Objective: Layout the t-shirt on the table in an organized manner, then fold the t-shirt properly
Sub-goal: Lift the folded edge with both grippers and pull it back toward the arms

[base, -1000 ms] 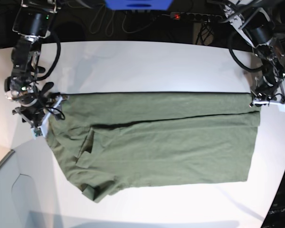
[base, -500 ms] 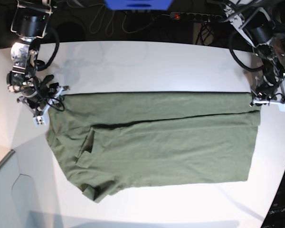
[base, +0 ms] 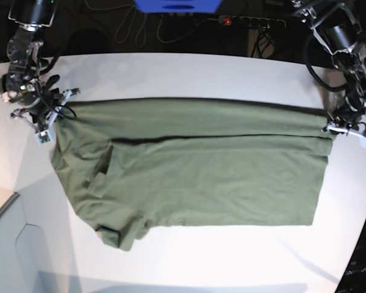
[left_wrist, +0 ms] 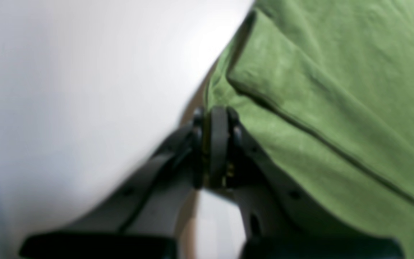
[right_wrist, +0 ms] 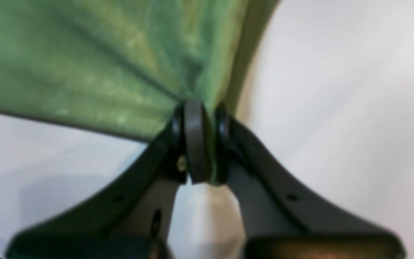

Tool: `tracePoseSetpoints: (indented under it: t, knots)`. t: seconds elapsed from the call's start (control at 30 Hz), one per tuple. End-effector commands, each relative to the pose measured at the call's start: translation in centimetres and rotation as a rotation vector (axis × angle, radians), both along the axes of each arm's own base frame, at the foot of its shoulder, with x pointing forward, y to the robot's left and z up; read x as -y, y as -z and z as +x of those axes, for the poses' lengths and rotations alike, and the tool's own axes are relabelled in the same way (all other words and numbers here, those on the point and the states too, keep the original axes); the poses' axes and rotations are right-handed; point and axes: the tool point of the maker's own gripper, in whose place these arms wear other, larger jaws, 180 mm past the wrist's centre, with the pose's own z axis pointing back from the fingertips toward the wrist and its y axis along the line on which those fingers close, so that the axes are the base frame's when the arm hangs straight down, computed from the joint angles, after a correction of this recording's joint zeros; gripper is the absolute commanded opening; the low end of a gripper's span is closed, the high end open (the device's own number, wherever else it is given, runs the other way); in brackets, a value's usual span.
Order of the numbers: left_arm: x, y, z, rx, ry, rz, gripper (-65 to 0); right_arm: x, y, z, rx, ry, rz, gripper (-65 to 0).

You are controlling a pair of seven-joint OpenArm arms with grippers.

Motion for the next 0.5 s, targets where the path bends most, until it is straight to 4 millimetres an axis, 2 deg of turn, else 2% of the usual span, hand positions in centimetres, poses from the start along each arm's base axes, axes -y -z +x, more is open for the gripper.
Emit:
tracePoseSetpoints:
  t: [0.0, 0.1, 0.27, 0.37, 0.47]
  knots:
    - [-1.8, -2.8, 1.5, 0.07, -0.011, 0.061, -65.0, 0.6, -3.0, 2.6, 0.109, -0.013, -0.023, -65.0]
    - [-1.7, -4.5, 2.1, 0.087, 0.008, 0.085, -65.0, 0.4, -5.4, 4.1, 0.18, -0.027, -0.04, -65.0]
    - [-1.3, -8.3, 5.2, 0.127, 0.038, 0.088, -65.0, 0.0, -10.5, 8.4, 0.331, -0.036, -0.06, -65.0]
    - [-1.2, -9.8, 6.4, 0.139, 0.049, 0.086, -65.0, 0.3, -11.7, 9.6, 0.348, -0.028, -0.071, -65.0]
    - [-0.9, -10.2, 6.6, 0.141, 0.054, 0.087, -65.0, 0.7, -11.4, 9.3, 0.31, -0.016, -0.084, -65.0]
